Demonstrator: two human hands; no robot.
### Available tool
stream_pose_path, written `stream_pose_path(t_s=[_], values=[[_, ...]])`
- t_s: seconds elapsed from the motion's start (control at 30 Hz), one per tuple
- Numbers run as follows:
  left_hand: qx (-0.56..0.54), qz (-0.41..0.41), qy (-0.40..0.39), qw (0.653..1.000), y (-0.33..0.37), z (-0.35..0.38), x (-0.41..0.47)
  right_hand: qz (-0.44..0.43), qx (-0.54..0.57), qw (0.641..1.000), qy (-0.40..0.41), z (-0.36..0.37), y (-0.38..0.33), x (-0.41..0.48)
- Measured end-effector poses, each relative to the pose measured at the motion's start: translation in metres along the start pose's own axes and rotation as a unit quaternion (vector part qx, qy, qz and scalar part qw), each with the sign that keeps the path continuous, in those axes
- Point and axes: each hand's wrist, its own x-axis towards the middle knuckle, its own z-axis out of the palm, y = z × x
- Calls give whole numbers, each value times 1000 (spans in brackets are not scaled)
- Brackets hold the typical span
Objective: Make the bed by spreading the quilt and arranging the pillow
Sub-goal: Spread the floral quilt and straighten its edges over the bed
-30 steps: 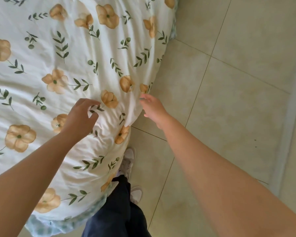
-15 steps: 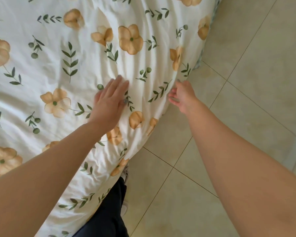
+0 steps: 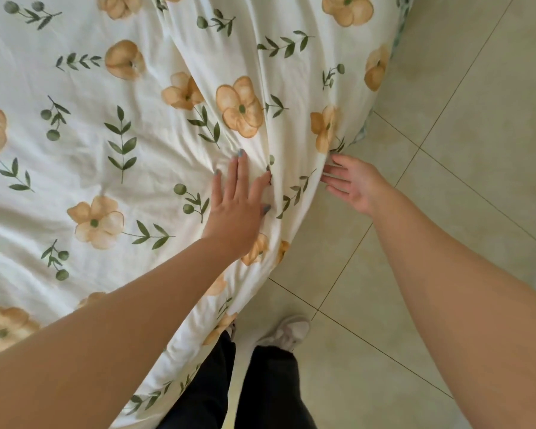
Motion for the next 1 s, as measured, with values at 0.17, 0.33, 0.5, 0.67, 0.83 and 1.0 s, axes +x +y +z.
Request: stream_pose_path(t_s=[0.17,0.33,0.5,0.67,0.83,1.0], values=[[12,-16,19,1000,3,0,-2,-1,-9,1000,-8,6,0,15],[-31,-57,22,998,15,-3,-4,5,-1,1000,-13,4,-5,26],[-174,-164,61,969,43,-17,5,-7,91,993,-71,-9,-11,21],[-152,-211,162,952,86,-31,7,-25,33,975,-217,-52,-32,-3],[-44,-55,146,987,117,-21,14,-50,43,988,-139,-125,-25,11],[187,12,-117,975,98,24,9,-48,-91,995,1,-100,-1,38]])
